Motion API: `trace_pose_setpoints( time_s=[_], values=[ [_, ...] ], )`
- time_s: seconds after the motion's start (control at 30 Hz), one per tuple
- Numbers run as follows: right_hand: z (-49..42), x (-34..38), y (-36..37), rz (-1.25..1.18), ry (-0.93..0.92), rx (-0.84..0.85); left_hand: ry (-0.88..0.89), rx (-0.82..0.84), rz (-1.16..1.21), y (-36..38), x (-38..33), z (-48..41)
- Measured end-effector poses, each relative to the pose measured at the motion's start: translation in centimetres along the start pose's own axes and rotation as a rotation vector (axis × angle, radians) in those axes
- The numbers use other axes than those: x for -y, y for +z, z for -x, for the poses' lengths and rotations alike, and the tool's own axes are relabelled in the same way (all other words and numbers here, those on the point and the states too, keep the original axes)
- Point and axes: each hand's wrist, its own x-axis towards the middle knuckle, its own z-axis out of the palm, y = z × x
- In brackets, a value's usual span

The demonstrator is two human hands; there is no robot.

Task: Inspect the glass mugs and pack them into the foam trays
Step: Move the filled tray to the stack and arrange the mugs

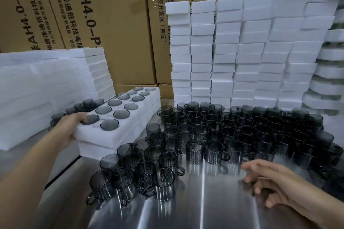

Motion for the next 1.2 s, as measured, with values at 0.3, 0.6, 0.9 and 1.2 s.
trace_pose_setpoints(
  time_s=[0.3,0.6,0.9,1.2],
  values=[
    [-0.2,-0.3,-0.2,0.009,-0.008,0.005,-0.001,-0.050,-0.145,0.3,0.1,-0.2],
    [-0.5,-0.6,-0.4,0.042,-0.020,0.001,0.203,-0.156,-0.103,1.2,-2.2,3.9],
    [-0.1,-0.5,0.2,0.142,-0.041,-0.011,1.170,0.461,-0.157,18.9,-5.9,30.3],
    [2.8,3.2,-0.5,0.313,-0.098,-0.169,1.212,0.812,-0.494,27.9,3.3,32.1]
  ],
)
